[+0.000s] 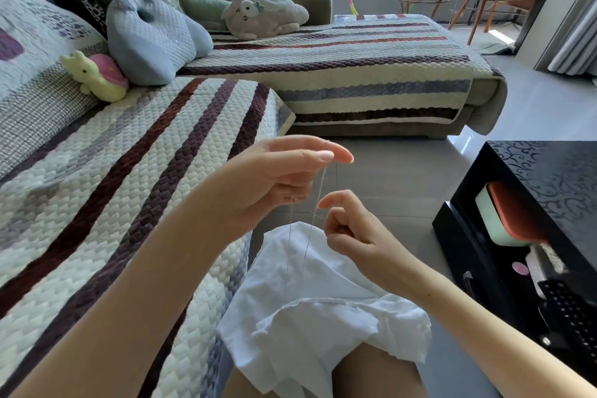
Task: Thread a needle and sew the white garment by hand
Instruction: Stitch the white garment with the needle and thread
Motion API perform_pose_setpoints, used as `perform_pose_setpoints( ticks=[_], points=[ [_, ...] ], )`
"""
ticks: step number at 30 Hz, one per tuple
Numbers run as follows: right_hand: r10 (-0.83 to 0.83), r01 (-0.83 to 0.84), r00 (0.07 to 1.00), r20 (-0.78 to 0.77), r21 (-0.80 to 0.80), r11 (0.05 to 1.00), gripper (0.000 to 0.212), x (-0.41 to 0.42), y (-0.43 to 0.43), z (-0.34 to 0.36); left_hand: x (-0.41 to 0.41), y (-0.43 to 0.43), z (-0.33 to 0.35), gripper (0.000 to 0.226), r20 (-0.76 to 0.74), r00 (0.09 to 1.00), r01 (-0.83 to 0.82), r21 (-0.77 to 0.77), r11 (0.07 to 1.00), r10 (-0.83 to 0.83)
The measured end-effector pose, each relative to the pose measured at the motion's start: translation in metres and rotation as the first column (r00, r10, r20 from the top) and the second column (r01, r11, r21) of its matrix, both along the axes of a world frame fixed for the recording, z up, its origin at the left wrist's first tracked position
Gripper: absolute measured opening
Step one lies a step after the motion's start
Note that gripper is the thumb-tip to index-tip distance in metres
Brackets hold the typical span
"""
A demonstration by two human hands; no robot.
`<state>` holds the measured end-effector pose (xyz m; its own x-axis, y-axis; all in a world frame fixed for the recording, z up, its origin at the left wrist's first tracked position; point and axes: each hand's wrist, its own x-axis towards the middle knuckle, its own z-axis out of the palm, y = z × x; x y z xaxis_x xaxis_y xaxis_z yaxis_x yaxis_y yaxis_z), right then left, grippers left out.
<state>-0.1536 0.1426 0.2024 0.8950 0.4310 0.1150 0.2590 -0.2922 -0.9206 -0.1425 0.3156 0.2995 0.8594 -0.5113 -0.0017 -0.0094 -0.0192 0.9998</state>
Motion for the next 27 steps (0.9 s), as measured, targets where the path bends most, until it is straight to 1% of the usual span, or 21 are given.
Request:
perform_pose_setpoints(
  ticks=[2,3,5,7,9,11,13,15,17,19,20,21,22,23,24,25,26,27],
  points=[
    [0.027,-0.027,0.998,0.052,0.011,1.0,0.026,-0.001,0.004,0.0,0.002,0.003,0.003,0.021,0.019,1.0,0.008,0.003,1.0,-0.008],
    [0.035,-0.036,0.994,0.101,0.006,0.999,0.028,-0.001,0.007,0.0,0.003,0.004,0.005,0.022,0.027,1.0,0.013,0.004,1.0,-0.013],
    [0.039,-0.04,0.979,0.202,-0.001,0.999,0.039,-0.003,0.013,0.001,0.007,0.006,0.006,0.023,0.043,0.998,0.041,0.006,0.999,-0.041],
    [0.02,-0.029,0.96,0.279,0.028,0.999,0.042,-0.004,0.018,0.004,0.01,0.009,0.007,0.024,0.053,0.996,0.067,0.014,0.998,-0.068],
    [-0.01,-0.022,0.946,0.323,0.096,0.995,0.042,-0.004,0.022,0.007,0.013,0.012,0.008,0.023,0.045,0.997,0.059,0.011,0.998,-0.059],
    [-0.043,-0.028,0.94,0.338,0.203,0.979,0.041,-0.005,0.023,0.011,0.017,0.013,0.006,0.021,0.019,1.0,-0.008,0.001,1.0,0.008],
    [-0.088,-0.011,0.929,0.36,0.265,0.964,0.029,-0.005,0.021,0.017,0.024,0.015,-0.002,0.023,-0.044,0.995,-0.092,0.008,0.996,0.092],
    [-0.171,0.074,0.893,0.416,0.239,0.968,0.013,-0.003,0.015,0.024,0.03,0.017,-0.018,0.026,-0.126,0.979,-0.154,0.072,0.985,0.162],
    [-0.234,0.184,0.867,0.441,0.154,0.971,0.019,0.0,0.004,0.033,0.032,0.021,-0.041,0.025,-0.165,0.958,-0.199,0.208,0.958,0.234],
    [-0.247,0.262,0.899,0.363,0.009,0.965,0.022,0.007,-0.012,0.042,0.027,0.026,-0.07,0.016,-0.14,0.938,-0.249,0.361,0.899,0.316],
    [-0.238,0.263,0.93,0.279,-0.055,0.963,0.022,0.013,-0.022,0.047,0.02,0.027,-0.084,0.022,-0.139,0.931,-0.254,0.416,0.873,0.337],
    [-0.224,0.238,0.962,0.157,-0.077,0.968,0.023,0.019,-0.031,0.053,0.012,0.028,-0.098,0.034,-0.157,0.927,-0.239,0.451,0.86,0.34],
    [-0.198,0.198,0.98,0.015,-0.032,0.98,0.027,0.027,-0.039,0.057,0.002,0.028,-0.109,0.046,-0.19,0.927,-0.204,0.472,0.858,0.324],
    [-0.161,0.172,0.978,-0.135,0.072,0.983,0.03,0.035,-0.047,0.06,-0.009,0.026,-0.118,0.054,-0.226,0.927,-0.158,0.485,0.86,0.298],
    [-0.114,0.168,0.959,-0.26,0.197,0.966,0.032,0.044,-0.054,0.062,-0.021,0.024,-0.125,0.06,-0.247,0.933,-0.108,0.502,0.858,0.262],
    [-0.072,0.189,0.931,-0.357,0.303,0.934,0.032,0.052,-0.058,0.062,-0.031,0.023,-0.131,0.063,-0.241,0.942,-0.072,0.532,0.844,0.232],
    [-0.054,0.231,0.901,-0.43,0.37,0.9,0.032,0.06,-0.061,0.061,-0.039,0.021,-0.137,0.063,-0.206,0.956,-0.053,0.576,0.815,0.208],
    [-0.054,0.279,0.871,-0.488,0.403,0.872,0.034,0.067,-0.061,0.059,-0.047,0.019,-0.143,0.058,-0.146,0.971,-0.056,0.625,0.779,0.187]
  ],
)
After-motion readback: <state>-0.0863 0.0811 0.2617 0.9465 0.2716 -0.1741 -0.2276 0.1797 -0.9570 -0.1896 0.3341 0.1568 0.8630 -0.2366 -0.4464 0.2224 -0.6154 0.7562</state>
